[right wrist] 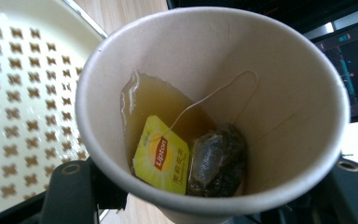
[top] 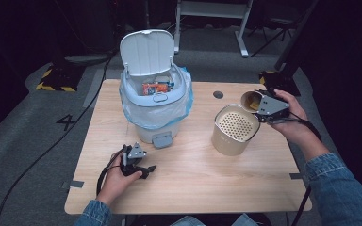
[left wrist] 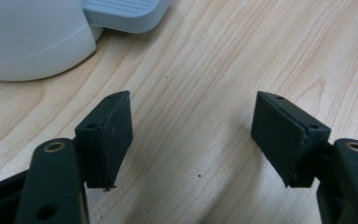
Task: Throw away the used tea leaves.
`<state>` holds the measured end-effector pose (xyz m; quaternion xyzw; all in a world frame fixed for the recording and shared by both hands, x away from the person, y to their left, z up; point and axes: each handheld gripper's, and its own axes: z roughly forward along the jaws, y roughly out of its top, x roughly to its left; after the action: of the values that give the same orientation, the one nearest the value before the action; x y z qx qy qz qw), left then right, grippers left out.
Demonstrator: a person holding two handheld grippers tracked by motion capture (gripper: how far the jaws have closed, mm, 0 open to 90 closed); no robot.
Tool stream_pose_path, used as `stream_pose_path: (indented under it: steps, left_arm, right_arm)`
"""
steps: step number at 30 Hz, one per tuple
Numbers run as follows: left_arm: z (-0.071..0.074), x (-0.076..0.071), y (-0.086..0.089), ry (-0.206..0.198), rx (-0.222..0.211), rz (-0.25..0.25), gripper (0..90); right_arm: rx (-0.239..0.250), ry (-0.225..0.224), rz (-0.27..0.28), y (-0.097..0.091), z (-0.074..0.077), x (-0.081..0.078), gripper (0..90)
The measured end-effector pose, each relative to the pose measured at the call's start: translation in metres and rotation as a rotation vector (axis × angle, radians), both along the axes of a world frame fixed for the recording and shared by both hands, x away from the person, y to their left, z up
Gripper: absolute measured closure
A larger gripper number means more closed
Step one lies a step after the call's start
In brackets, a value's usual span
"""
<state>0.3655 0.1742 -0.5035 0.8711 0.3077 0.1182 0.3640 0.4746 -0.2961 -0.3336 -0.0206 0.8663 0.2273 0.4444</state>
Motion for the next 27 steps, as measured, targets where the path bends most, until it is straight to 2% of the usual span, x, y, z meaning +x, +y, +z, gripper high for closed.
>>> stream_pose_path:
  steps: [4, 6, 9, 15, 21, 27]
  left_arm:
    - [0.0, 0.0, 0.0, 0.0, 0.0, 0.0, 29.4]
    - [0.0, 0.0, 0.0, 0.0, 0.0, 0.0, 29.4]
    - [0.0, 0.0, 0.0, 0.0, 0.0, 0.0, 29.4]
    - [0.0, 0.0, 0.0, 0.0, 0.0, 0.0, 29.4]
    - [0.0, 0.0, 0.0, 0.0, 0.0, 0.0, 29.4]
    - [0.0, 0.0, 0.0, 0.0, 0.001, 0.0, 29.4]
  right_arm:
    - [-0.068, -0.04, -0.011, 0.001, -0.002, -0.001, 34.3]
    - [-0.117, -0.078, -0.017, 0.003, -0.004, -0.002, 34.3]
    - [-0.142, -0.098, -0.012, 0.004, -0.005, -0.002, 34.3]
    - [-0.235, -0.171, -0.007, 0.007, -0.008, -0.004, 34.3]
    - [-0.37, -0.296, -0.005, 0.013, -0.013, -0.01, 34.4]
    - [-0.561, -0.444, 0.012, 0.02, -0.019, -0.016, 34.4]
